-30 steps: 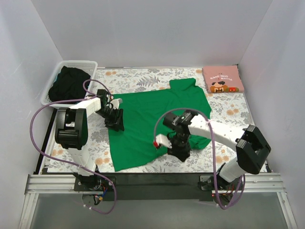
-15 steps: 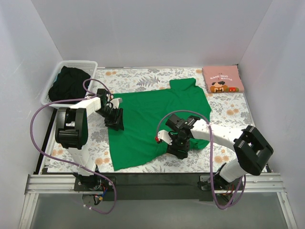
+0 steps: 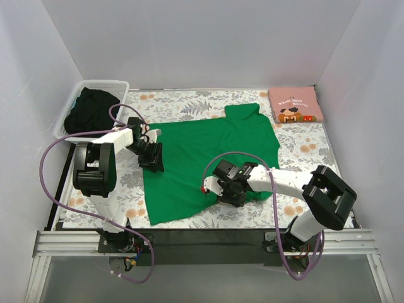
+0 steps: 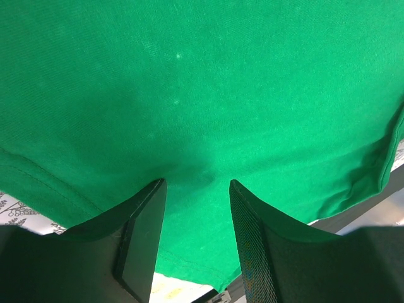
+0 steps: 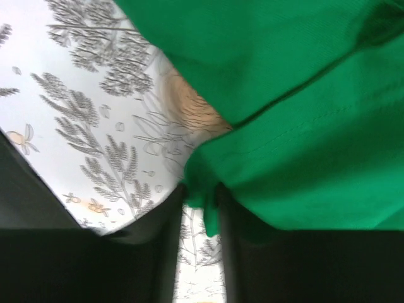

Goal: Fold and stack the t-shirts
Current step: Flatten the tshirt out

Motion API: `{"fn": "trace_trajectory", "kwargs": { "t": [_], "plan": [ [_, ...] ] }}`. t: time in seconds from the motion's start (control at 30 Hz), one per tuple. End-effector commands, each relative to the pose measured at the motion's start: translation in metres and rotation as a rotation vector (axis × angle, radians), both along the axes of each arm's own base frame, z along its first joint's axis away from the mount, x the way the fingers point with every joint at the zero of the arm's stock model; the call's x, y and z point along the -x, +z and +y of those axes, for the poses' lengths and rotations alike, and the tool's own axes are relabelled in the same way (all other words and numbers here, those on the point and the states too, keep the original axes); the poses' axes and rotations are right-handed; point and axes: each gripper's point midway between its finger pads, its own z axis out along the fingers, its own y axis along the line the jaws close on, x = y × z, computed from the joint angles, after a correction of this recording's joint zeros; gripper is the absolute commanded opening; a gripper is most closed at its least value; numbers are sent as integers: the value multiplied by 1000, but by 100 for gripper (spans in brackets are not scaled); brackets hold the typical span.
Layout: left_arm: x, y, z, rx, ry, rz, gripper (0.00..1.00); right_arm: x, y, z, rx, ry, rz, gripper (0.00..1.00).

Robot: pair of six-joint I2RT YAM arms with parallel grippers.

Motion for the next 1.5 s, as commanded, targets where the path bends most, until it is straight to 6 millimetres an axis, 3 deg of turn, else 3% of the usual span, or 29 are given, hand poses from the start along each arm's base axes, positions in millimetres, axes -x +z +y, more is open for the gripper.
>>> {"fn": "trace_trajectory", "kwargs": {
  "t": [0.0,0.03,0.07,0.1,0.2,0.23,0.3,0.33,0.53,0.83,0.9,0.93,0.97,1.03,1.07,1.13,1.23,1.27,1.33,1.47],
  "plan": [
    [-23,-34,37,-174,-10,-87,45,23,-32,-11,95,22,67,25],
    [-23,-34,38,-176,-9,-89,45,24,-29,-11,101,42,79,11],
    [-22,-34,39,-178,-8,-85,45,22,-21,-3,91,59,89,5],
    [-22,-34,40,-177,-8,-86,45,32,-15,-9,122,81,146,1],
    [-24,-33,43,-182,-5,-93,45,45,15,7,53,169,243,1],
    [-24,-33,43,-181,-4,-93,45,58,25,-5,93,179,313,1],
    [-26,-34,43,-179,-5,-90,45,76,43,-4,61,246,416,1],
    [-26,-35,43,-179,-3,-90,45,87,49,-13,87,259,469,1],
    [-35,-36,45,-186,-1,-100,45,130,50,-48,161,386,609,1],
    [-49,-36,62,-228,7,-118,45,157,53,-54,192,516,647,1],
    [-51,-37,66,-239,0,-121,45,155,52,-52,200,516,644,8],
    [-54,-35,67,-243,-1,-131,45,154,51,-52,203,512,640,28],
    [-53,-36,66,-239,-4,-127,45,153,52,-51,203,504,633,39],
    [-55,-30,71,-211,13,-129,46,142,57,-42,176,497,579,76],
    [-55,-27,71,-202,15,-137,47,131,62,-37,144,463,552,79],
    [-59,-12,67,-180,9,-183,47,109,82,-16,34,431,477,81],
    [-60,0,68,-171,16,-208,47,73,109,-7,-65,320,431,80],
    [-60,2,71,-173,23,-205,47,51,112,-11,-90,236,410,78],
    [-61,4,76,-174,37,-205,47,25,113,-14,-120,143,391,76],
    [-56,-4,85,-183,62,-174,47,-64,94,-45,-138,-217,295,73]
  ]
}}
